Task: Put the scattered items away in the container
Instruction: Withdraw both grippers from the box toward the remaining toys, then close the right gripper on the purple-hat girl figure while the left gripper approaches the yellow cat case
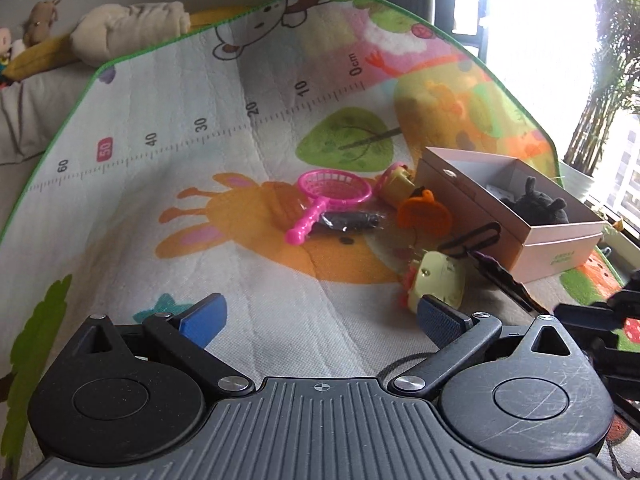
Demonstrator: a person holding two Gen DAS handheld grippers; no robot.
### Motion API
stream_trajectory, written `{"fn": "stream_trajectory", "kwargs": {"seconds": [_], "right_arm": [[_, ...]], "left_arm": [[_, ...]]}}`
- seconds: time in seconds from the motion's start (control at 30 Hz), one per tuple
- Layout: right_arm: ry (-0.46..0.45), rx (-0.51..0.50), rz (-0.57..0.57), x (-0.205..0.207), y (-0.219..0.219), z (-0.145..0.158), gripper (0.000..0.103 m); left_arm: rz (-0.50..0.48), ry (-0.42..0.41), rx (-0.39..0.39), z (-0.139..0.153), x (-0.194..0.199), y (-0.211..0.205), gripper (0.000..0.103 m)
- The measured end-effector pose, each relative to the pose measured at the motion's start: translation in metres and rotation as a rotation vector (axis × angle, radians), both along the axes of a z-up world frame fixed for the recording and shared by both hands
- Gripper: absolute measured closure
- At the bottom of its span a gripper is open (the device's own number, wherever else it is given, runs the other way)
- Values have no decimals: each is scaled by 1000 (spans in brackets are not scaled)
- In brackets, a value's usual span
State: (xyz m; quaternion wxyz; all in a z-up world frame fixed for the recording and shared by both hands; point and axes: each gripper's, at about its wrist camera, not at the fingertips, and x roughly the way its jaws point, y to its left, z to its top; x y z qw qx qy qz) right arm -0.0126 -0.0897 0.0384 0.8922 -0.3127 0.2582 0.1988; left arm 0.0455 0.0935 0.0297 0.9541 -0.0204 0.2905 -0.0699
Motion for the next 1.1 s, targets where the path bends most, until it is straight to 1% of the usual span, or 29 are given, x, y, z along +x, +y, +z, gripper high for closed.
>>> {"fn": "stream_trajectory", "kwargs": {"seconds": [0.07,0.13,0.17,0.2,0.23,0.27,0.3,0.37,0.4,0.53,0.57,0.6,0.67,0.73,0.77,0.83,0.9,1.0,1.1], "right_arm": [[76,87,25,-14,-13,10,96],[112,175,43,-25,-23,20,95],[115,205,37,-28,-26,23,87],[111,229,25,-28,-28,24,73],[97,251,6,-27,-30,23,63],[81,267,-18,-25,-30,21,49],[79,282,-42,-19,-30,18,44],[111,320,-71,-2,-29,12,42],[129,333,-81,8,-29,8,36],[170,341,-130,47,-26,-9,25],[199,350,-128,56,-25,-12,16],[229,372,-120,65,-26,-14,13],[277,405,-106,76,-26,-18,14],[286,400,-107,78,-27,-20,28],[286,409,-103,75,-29,-19,31],[279,423,-106,67,-37,-15,32],[249,419,-119,54,-49,-9,32],[198,409,-172,35,-73,-2,32],[155,390,-248,22,-100,-2,32]], "left_arm": [[-17,0,4,1,-2,-6,0],[-26,-1,8,2,-4,-10,0],[-29,-2,11,3,-5,-12,0],[-32,-3,14,3,-6,-13,0],[-33,-4,16,3,-7,-13,0],[-34,-4,17,4,-7,-13,0],[-34,-4,19,4,-7,-13,0],[-34,-3,23,4,-8,-12,0],[-37,-1,25,3,-8,-11,0],[-69,6,30,1,-11,-8,0],[-82,7,31,0,-12,-9,0],[-94,9,33,0,-12,-9,0],[-116,10,41,-1,-12,-13,0],[-136,10,56,-2,-12,-19,0],[-143,12,65,-2,-10,-23,0],[-157,17,85,-3,-8,-31,0],[-166,26,104,-5,-3,-40,0],[-188,36,117,-6,1,-52,0],[-212,39,130,-6,2,-64,0]]}}
